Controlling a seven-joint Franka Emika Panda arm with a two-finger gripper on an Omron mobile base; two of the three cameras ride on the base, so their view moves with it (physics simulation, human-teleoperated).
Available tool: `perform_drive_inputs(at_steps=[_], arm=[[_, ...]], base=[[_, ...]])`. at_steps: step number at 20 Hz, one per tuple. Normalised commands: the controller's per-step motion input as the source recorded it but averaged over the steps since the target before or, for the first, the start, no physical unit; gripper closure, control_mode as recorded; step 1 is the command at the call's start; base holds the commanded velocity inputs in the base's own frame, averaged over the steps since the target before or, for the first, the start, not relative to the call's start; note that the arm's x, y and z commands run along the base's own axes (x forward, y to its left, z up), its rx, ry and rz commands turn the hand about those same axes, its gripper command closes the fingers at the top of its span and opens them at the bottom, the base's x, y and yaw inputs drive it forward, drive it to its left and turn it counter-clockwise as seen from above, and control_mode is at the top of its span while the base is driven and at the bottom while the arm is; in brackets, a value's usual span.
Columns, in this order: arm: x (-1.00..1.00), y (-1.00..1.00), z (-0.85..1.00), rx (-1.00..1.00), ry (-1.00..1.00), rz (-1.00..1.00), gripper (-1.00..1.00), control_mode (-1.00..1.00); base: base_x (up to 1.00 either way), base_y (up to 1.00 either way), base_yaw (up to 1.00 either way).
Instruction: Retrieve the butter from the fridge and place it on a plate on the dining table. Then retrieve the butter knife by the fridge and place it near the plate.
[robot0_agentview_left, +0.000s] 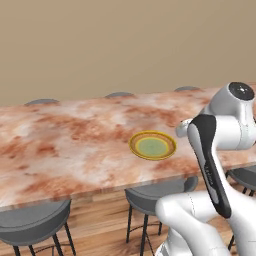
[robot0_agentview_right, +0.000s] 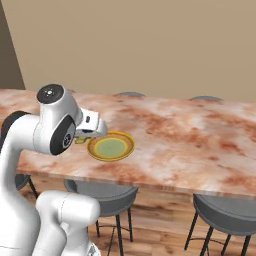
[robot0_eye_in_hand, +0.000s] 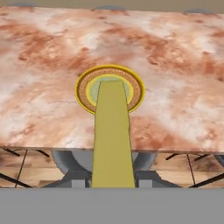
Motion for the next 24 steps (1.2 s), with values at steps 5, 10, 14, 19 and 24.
perform_drive_inputs(at_steps=[5, 10, 14, 19, 24], arm=[[0.62, -0.1, -0.45, 0.0, 0.0, 0.13, 1.0, -1.0], [0.5, 0.0, -0.41, -0.01, 0.0, 0.16, 1.0, -1.0], [0.52, 0.0, -0.37, -0.06, 0.0, 0.12, 1.0, -1.0], [0.6, 0.0, -0.34, -0.07, 0.04, 0.08, 1.0, -1.0], [0.56, 0.0, -0.3, -0.07, 0.03, 0.04, 1.0, -1.0]], base=[[0.0, 0.0, 0.0], [0.0, 0.0, 0.0], [0.0, 0.0, 0.0], [0.0, 0.0, 0.0], [0.0, 0.0, 0.0]])
